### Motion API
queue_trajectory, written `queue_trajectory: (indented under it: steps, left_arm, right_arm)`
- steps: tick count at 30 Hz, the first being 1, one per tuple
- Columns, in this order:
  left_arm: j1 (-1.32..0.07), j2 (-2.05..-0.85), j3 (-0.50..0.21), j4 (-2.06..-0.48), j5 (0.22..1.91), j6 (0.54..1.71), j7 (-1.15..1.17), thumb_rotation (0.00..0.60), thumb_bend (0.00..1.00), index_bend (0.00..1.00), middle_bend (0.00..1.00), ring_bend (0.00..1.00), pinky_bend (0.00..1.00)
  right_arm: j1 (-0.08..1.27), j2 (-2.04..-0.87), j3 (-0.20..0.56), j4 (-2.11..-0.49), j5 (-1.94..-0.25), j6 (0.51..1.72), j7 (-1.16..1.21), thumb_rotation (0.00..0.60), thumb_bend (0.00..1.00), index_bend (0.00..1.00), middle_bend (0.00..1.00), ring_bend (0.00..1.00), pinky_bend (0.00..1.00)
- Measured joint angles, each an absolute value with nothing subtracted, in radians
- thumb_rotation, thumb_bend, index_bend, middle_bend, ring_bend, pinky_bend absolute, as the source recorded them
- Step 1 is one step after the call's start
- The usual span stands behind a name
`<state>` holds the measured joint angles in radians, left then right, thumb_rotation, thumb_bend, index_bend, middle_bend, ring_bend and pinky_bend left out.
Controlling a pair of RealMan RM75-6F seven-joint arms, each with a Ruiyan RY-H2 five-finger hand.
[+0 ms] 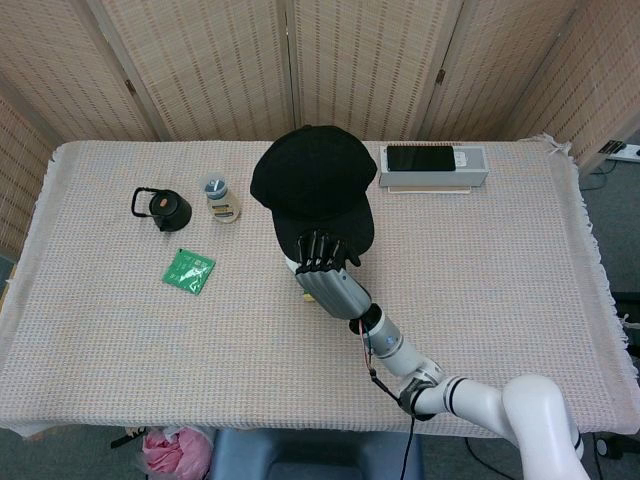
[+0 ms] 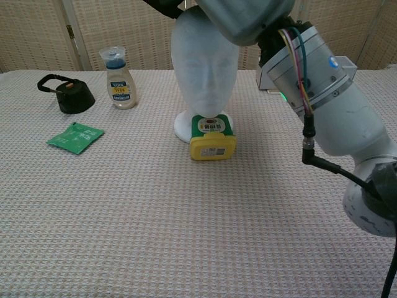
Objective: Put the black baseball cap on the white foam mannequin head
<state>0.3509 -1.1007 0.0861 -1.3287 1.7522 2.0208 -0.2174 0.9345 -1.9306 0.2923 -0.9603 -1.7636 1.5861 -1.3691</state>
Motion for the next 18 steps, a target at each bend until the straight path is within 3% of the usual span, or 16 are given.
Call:
queue_trajectory:
  steps: [8, 18]
  left_arm:
    - [0.353, -1.091, 0.079, -1.311, 1.718, 2.018, -0.288, 0.600, 0.07, 0.17, 0.06, 0.04, 0.14]
    - [0.358, -1.091, 0.078, -1.302, 1.713, 2.017, -0.299, 0.600, 0.07, 0.17, 0.06, 0.04, 0.14]
  right_arm:
    - [0.946, -2.037, 0.277, -0.846, -1.755, 1.572, -1.376, 0.600, 0.56, 0.77, 0.69, 0.69, 0.89]
    - [0.912, -2.090, 0.240, -0.774, -1.745, 1.577, -1.354, 0.600, 0.54, 0.77, 0.69, 0.69, 0.89]
